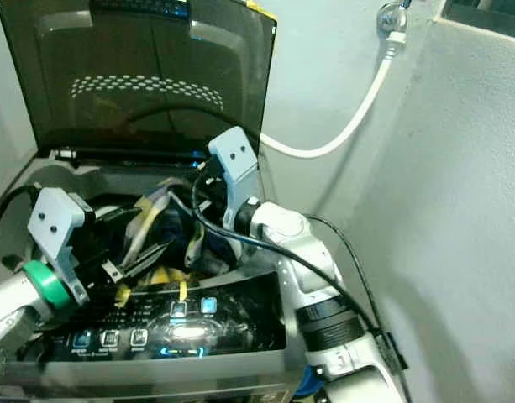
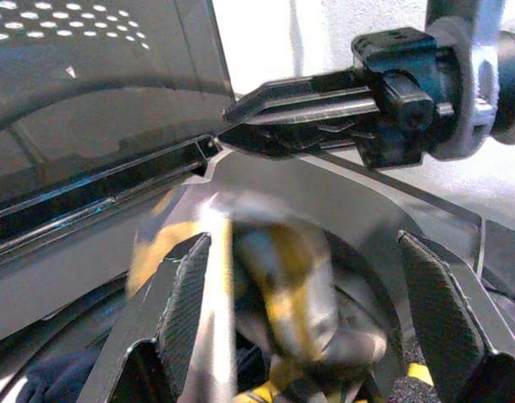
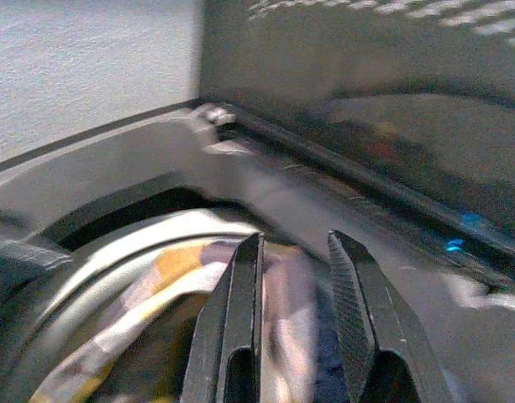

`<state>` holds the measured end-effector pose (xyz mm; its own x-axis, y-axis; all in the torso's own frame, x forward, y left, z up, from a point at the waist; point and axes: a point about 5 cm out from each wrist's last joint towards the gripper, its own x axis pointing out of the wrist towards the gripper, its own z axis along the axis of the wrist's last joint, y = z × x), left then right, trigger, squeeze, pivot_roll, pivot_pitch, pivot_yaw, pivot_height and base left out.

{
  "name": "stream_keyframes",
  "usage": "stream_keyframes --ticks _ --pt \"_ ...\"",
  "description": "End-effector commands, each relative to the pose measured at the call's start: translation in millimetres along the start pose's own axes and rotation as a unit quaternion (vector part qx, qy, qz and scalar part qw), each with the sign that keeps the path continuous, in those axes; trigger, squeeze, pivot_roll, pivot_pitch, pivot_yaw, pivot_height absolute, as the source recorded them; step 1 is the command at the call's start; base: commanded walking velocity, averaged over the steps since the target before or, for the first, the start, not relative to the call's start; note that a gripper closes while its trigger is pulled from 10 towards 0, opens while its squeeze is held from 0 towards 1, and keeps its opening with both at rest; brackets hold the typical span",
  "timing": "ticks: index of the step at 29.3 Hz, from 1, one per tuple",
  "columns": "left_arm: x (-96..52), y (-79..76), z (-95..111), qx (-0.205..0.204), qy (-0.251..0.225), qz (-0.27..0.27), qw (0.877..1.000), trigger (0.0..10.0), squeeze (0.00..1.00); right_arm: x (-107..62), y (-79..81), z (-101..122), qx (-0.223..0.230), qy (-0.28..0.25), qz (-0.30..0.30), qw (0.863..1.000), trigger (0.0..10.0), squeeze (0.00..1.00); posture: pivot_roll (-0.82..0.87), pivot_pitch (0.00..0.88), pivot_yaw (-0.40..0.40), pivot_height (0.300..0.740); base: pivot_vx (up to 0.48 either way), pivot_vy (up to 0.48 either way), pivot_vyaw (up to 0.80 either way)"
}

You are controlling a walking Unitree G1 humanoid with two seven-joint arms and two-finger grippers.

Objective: Clothes washing

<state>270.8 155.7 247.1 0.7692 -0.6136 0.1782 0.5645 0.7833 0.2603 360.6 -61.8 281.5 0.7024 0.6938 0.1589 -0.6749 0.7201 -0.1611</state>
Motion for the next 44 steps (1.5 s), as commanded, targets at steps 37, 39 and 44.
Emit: stream_keyframes --ticks 37,39,44 --pt "52.8 10.6 -11.8 0.005 0.018 0.172 0.985 10.0 0.00 -45.6 -23.8 -44.4 0.139 -0.043 -0.198 0.969 10.0 0.00 0.05 0.000 -0.024 0.740 0.000 0.000 -0.19" --pt "50.9 10.1 -12.8 0.005 0.017 0.176 0.984 10.0 0.00 -41.7 -23.0 -35.0 0.141 -0.061 -0.181 0.971 10.0 0.00 0.05 0.000 -0.033 0.740 0.000 0.000 -0.40" --pt "43.7 17.9 -12.1 0.004 0.012 0.205 0.979 10.0 0.00 -37.8 -24.6 -23.4 0.138 -0.077 -0.167 0.973 10.0 0.00 0.05 0.000 -0.044 0.740 0.000 0.000 0.00"
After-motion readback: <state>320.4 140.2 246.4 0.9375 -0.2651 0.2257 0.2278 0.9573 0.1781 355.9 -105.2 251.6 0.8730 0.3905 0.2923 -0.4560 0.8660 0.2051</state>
